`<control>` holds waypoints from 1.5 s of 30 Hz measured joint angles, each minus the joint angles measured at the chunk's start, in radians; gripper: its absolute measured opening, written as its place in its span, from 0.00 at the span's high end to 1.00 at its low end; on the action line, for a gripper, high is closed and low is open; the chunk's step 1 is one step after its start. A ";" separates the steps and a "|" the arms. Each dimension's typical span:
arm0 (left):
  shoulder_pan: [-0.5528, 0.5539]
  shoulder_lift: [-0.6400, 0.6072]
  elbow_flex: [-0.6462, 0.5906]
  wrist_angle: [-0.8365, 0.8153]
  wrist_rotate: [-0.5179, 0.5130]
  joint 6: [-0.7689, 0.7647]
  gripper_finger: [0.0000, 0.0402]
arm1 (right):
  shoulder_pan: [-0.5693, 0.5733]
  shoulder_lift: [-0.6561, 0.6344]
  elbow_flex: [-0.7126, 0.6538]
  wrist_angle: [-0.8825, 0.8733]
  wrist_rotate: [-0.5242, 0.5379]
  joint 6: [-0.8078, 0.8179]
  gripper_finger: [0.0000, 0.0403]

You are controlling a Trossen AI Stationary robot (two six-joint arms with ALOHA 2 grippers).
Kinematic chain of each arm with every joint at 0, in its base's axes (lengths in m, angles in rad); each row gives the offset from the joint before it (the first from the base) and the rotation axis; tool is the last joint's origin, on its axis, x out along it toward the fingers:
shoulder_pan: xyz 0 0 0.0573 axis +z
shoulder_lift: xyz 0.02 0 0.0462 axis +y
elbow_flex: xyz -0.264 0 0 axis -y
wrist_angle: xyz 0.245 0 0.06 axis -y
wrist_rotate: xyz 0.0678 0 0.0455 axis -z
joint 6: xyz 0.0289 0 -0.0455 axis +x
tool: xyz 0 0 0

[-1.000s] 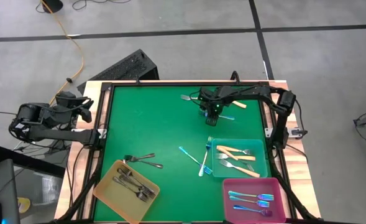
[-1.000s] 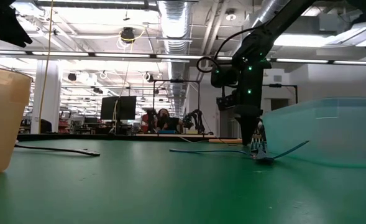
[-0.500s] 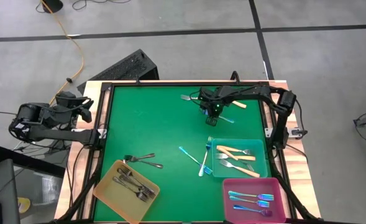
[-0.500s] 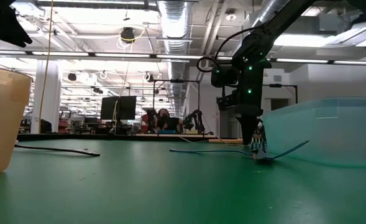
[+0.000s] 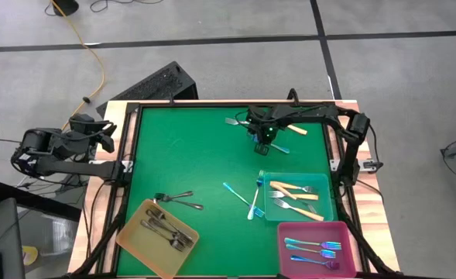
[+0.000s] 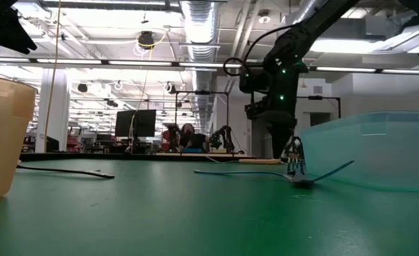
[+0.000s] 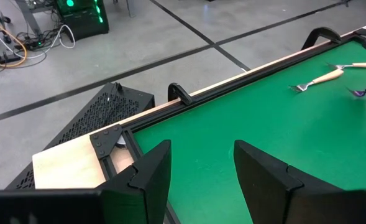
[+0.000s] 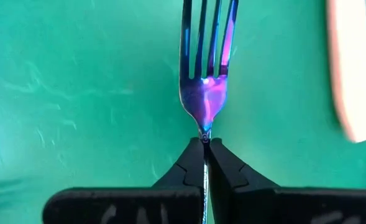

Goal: Sort silverware by color (type)
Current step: Put the purple fork into the pink bin

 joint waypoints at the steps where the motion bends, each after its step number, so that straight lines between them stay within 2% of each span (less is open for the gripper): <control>1: 0.000 0.000 0.000 0.000 0.000 0.000 0.61 | 0.000 0.000 0.010 0.000 0.000 0.000 0.94; 11: 0.000 0.000 0.000 0.000 0.000 0.000 0.61 | -0.005 0.000 0.147 -0.035 -0.027 -0.010 0.95; 24: 0.000 0.000 0.000 0.000 0.000 0.001 0.61 | 0.018 -0.001 0.349 -0.211 -0.028 -0.052 0.95; 36: 0.000 0.000 0.000 0.000 0.009 -0.007 0.61 | 0.083 -0.001 0.368 -0.310 -0.032 -0.065 0.95; 45: 0.000 0.000 0.000 0.000 0.009 -0.008 0.61 | 0.167 -0.001 0.368 -0.319 -0.032 -0.062 0.95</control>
